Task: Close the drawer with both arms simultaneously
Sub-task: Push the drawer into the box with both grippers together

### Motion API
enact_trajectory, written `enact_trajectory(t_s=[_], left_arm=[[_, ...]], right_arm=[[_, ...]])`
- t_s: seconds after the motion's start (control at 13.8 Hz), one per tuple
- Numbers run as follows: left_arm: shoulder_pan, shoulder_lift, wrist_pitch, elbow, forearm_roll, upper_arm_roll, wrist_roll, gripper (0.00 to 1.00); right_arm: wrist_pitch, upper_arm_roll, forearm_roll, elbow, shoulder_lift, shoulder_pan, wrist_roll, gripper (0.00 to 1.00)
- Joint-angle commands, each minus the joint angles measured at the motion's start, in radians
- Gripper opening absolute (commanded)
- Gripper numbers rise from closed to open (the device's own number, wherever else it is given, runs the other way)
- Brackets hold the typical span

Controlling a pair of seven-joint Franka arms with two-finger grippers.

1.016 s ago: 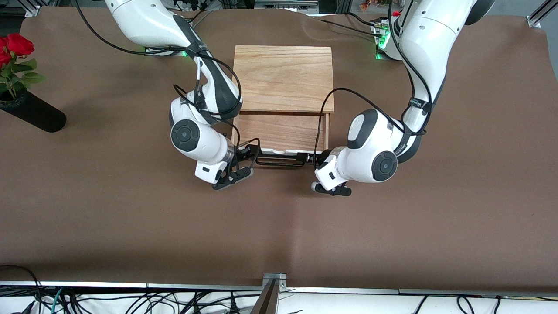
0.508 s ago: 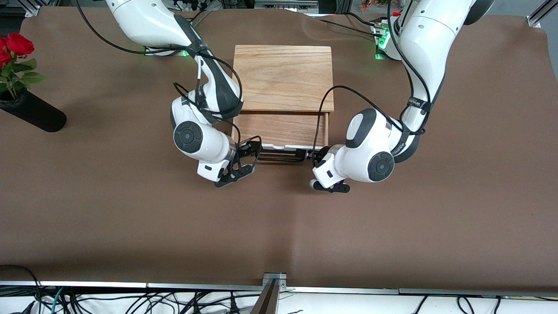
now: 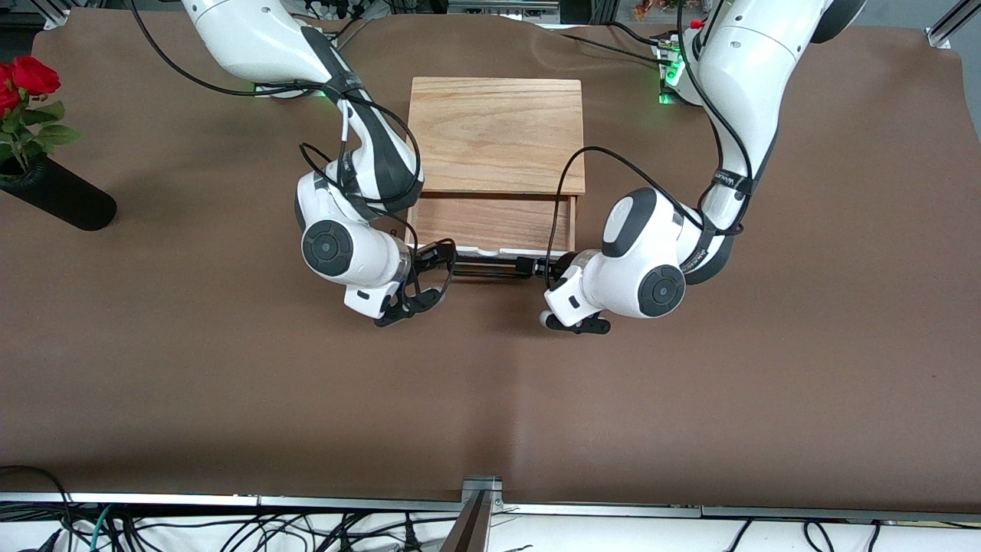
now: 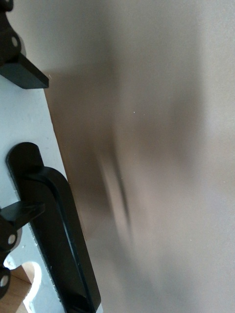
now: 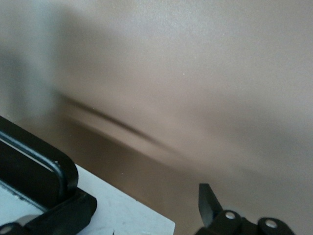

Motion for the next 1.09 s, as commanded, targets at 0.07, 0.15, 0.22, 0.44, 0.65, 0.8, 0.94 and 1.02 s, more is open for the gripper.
enact_trajectory(t_s=[0.07,0.15,0.22,0.44,0.65,0.8,0.94,1.02], left_arm=[[-0.047,0.002,-0.077,-0.024,-0.024,-0.007,-0.054,1.0],[-0.047,0.002,-0.078,-0.025,-0.019,-0.007,-0.056,1.0],[-0.053,0.002,-0.08,-0.028,-0.014,-0.007,-0.056,1.0],[-0.057,0.002,-0.098,-0.044,-0.011,-0.005,-0.056,1.0],[-0.057,-0.003,-0.133,-0.044,-0.011,-0.005,-0.065,1.0],[-0.055,-0.003,-0.163,-0.044,-0.011,-0.005,-0.068,1.0],[-0.055,-0.003,-0.169,-0.044,-0.011,-0.005,-0.07,1.0],[-0.056,-0.003,-0.173,-0.044,-0.011,-0.005,-0.071,1.0]], right_arm=[[-0.101,0.003,0.006,-0.021,-0.022,-0.018,-0.009,1.0],[-0.102,0.003,0.006,-0.021,-0.023,-0.02,-0.009,1.0],[-0.116,0.003,0.006,-0.02,-0.023,-0.023,-0.009,1.0],[-0.15,0.005,0.007,-0.02,-0.023,-0.027,-0.009,1.0],[-0.156,0.008,0.041,-0.02,-0.029,-0.027,-0.008,1.0],[-0.156,0.008,0.043,-0.02,-0.031,-0.027,-0.006,1.0],[-0.156,0.009,0.043,-0.02,-0.031,-0.026,-0.006,1.0],[-0.156,0.009,0.043,-0.02,-0.031,-0.026,-0.008,1.0]])
